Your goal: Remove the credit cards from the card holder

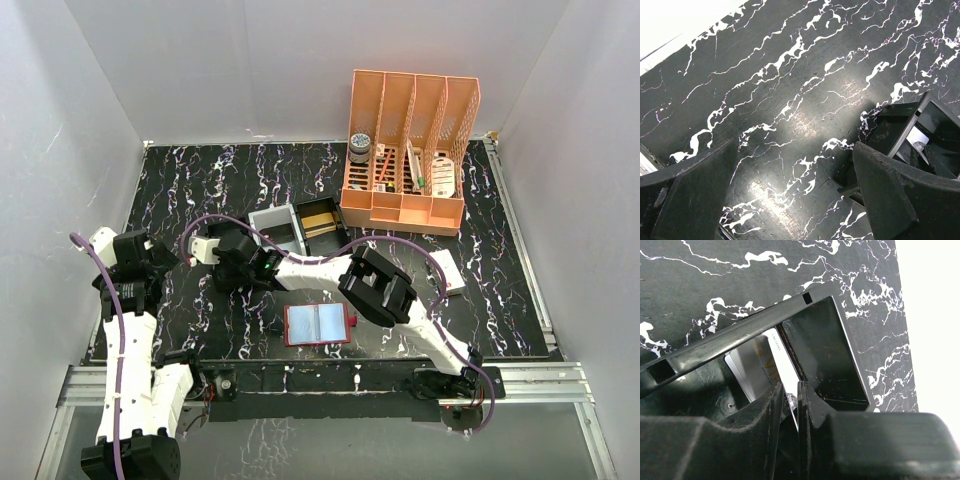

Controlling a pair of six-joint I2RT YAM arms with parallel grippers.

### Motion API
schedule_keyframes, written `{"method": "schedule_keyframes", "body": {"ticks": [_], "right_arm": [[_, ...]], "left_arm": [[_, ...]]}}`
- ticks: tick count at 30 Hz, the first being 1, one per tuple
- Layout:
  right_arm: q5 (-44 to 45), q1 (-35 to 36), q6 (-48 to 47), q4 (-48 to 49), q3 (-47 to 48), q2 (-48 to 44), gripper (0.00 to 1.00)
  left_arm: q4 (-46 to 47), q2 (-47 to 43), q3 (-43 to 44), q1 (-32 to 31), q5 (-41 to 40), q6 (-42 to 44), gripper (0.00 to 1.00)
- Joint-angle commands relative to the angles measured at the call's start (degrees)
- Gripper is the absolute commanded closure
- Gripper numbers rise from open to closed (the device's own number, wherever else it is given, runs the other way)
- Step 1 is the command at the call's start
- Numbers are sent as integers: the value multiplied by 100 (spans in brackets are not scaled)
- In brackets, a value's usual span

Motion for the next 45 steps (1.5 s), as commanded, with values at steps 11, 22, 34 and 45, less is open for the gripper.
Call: {"method": "schedule_keyframes", "body": {"ticks": [11,22,34,45], "right_arm": [[-406,-14,-145,-15,110,-14,63],[-648,-109,176,-184,203,-84,53],[-848,-188,3609,-557,213,-770,76],[-443,-173,5394,-2314,1420,-162,93]], "left_arm": [[-21,-53,151,-19,-113,11,1],[24,-49,128,-15,-51,32,1],[20,-31,111,-20,-77,23,1],[18,-31,121,-20,-64,30,1]]}}
